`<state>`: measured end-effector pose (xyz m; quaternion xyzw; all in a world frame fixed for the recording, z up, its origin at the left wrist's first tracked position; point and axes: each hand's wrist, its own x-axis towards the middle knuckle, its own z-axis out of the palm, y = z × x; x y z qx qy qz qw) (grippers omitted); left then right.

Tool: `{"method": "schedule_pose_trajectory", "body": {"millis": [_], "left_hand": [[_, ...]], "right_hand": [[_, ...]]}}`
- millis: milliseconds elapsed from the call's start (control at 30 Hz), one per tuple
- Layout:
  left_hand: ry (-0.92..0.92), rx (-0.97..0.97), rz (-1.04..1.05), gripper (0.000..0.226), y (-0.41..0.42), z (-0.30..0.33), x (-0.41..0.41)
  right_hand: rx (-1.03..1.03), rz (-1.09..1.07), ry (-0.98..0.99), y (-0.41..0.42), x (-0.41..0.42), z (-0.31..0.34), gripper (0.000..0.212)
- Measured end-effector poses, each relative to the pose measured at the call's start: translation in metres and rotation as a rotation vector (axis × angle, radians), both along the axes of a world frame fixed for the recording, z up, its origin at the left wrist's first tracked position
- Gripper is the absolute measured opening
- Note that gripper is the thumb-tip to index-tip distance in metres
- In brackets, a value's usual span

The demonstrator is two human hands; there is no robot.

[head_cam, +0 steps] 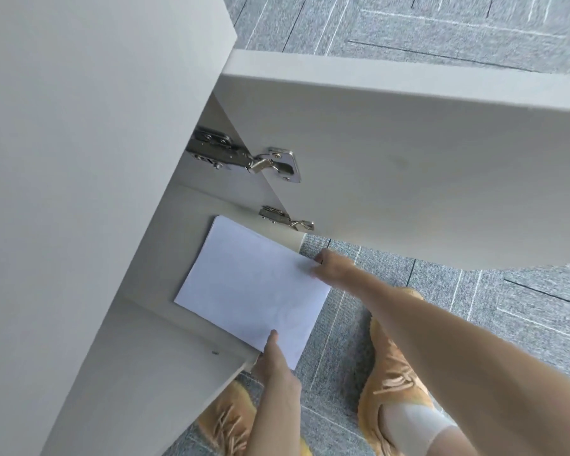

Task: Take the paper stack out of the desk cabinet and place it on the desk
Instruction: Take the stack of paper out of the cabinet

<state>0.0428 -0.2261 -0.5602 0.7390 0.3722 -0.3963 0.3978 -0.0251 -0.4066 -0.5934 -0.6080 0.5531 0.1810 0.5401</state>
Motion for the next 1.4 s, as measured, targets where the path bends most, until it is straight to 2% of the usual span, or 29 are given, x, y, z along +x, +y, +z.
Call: {"method": "schedule_pose_trajectory", "body": {"millis": [100, 167, 267, 433, 533, 667, 833, 967, 1067, 1100, 1167, 1267, 1400], "left_hand": [[0.071, -0.043, 0.023, 0.061, -0.003, 0.002, 0.009], [0.105, -0.084, 0.015, 0.056, -0.003, 0.004, 0.017], [0.115, -0.125, -0.022, 0.057, 0.001, 0.008, 0.023], [0.096, -0.217, -0.084, 0.042, 0.015, 0.023, 0.026], [0.084, -0.248, -0.206, 0.049, 0.023, 0.036, 0.023], [0.013, -0.146, -0.27, 0.055, 0.026, 0.069, 0.007], [-0.073, -0.117, -0.398, 0.035, 0.038, 0.136, -0.023], [-0.077, -0.142, -0.517, 0.048, 0.062, 0.183, -0.042], [-0.132, -0.205, -0.568, 0.039, 0.067, 0.24, -0.06], [-0.146, -0.227, -0.567, 0.033, 0.067, 0.264, -0.068], [-0.188, -0.289, -0.591, 0.024, 0.072, 0.314, -0.084], [-0.232, -0.372, -0.624, 0.027, 0.082, 0.359, -0.101], [-0.308, -0.503, -0.64, 0.031, 0.108, 0.419, -0.132]], "right_hand": [[0.003, 0.052, -0.036, -0.003, 0.016, 0.002, 0.065], [-0.026, 0.106, -0.053, -0.004, 0.028, 0.004, 0.069], [-0.079, 0.159, -0.068, -0.002, 0.035, 0.003, 0.057], [-0.045, 0.184, -0.008, 0.003, 0.029, 0.018, 0.054], [-0.034, 0.162, -0.008, 0.004, 0.019, 0.036, 0.049], [-0.042, 0.133, -0.003, 0.019, -0.002, 0.073, 0.043], [-0.033, 0.04, 0.019, 0.051, -0.053, 0.137, 0.039], [-0.024, -0.085, 0.016, 0.075, -0.104, 0.204, 0.024], [-0.076, -0.152, -0.011, 0.086, -0.139, 0.242, 0.038], [-0.096, -0.161, -0.029, 0.089, -0.149, 0.253, 0.042], [-0.129, -0.169, -0.09, 0.098, -0.167, 0.297, 0.038], [-0.191, -0.248, -0.199, 0.105, -0.18, 0.378, 0.026], [-0.316, -0.331, -0.314, 0.124, -0.218, 0.454, 0.037]]}}
